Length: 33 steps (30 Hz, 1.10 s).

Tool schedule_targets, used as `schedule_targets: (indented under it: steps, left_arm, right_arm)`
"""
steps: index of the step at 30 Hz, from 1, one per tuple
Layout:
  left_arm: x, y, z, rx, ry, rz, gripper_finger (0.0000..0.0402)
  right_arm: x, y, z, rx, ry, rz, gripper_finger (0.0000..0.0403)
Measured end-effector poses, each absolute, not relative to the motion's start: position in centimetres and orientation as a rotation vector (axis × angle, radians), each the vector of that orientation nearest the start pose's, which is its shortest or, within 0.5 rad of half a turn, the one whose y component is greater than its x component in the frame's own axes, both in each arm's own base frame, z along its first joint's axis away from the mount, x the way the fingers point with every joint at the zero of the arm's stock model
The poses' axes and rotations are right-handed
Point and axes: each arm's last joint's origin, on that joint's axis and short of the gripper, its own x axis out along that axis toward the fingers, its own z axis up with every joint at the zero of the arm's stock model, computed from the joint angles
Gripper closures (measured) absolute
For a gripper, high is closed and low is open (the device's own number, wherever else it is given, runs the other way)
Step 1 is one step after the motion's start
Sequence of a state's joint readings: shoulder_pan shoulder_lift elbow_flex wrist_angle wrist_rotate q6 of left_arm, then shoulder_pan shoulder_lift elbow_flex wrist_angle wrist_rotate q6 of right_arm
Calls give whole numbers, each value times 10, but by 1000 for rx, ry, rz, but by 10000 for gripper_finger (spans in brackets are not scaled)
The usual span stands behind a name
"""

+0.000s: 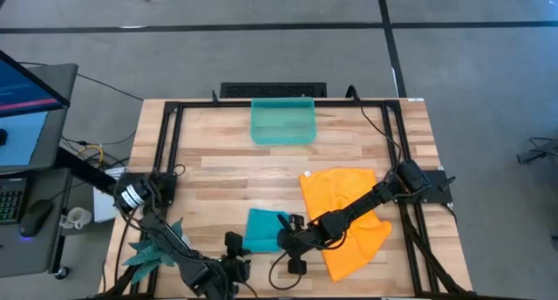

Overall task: Roll microfiber towels into tight, uniform cylinder then place into a basket
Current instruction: Roll the blue microfiber cloth

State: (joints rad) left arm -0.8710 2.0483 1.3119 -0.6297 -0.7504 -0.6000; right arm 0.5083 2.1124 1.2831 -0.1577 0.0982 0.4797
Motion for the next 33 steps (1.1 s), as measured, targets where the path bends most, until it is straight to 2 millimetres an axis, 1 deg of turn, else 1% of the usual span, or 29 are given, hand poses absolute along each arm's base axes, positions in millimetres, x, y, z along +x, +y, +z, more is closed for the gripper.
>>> schedule_targets:
  steps: [3, 6, 9, 11, 17, 20, 23, 25, 26, 30, 33]
  left_arm:
    - [260, -275, 130, 429, 902, 217, 260]
    - [262, -270, 122, 438, 942, 228, 260]
    - [265, -264, 116, 387, 958, 221, 260]
    - [266, -262, 115, 383, 963, 222, 260]
    - [268, -250, 111, 283, 1000, 287, 263]
    - [271, -243, 107, 221, 1041, 307, 289]
    - [273, -238, 107, 192, 1071, 319, 342]
    - [275, -236, 109, 153, 1106, 314, 379]
    - [276, -235, 111, 127, 1121, 314, 386]
    - [278, -234, 126, -8, 1160, 287, 381]
    - [281, -232, 144, -207, 1207, 247, 384]
  right_arm:
    - [367, 201, 109, 141, 1007, 140, 394]
    - [367, 202, 109, 142, 1007, 141, 394]
    - [367, 202, 109, 142, 1010, 143, 393]
    - [367, 202, 109, 142, 1010, 143, 393]
    - [367, 202, 109, 146, 1016, 156, 393]
    - [367, 202, 109, 149, 1021, 168, 393]
    - [367, 205, 109, 166, 1028, 215, 395]
    - [366, 207, 110, 175, 1027, 241, 394]
    - [366, 208, 110, 176, 1028, 249, 394]
    - [363, 215, 110, 183, 1025, 290, 394]
    - [363, 220, 111, 200, 1017, 330, 394]
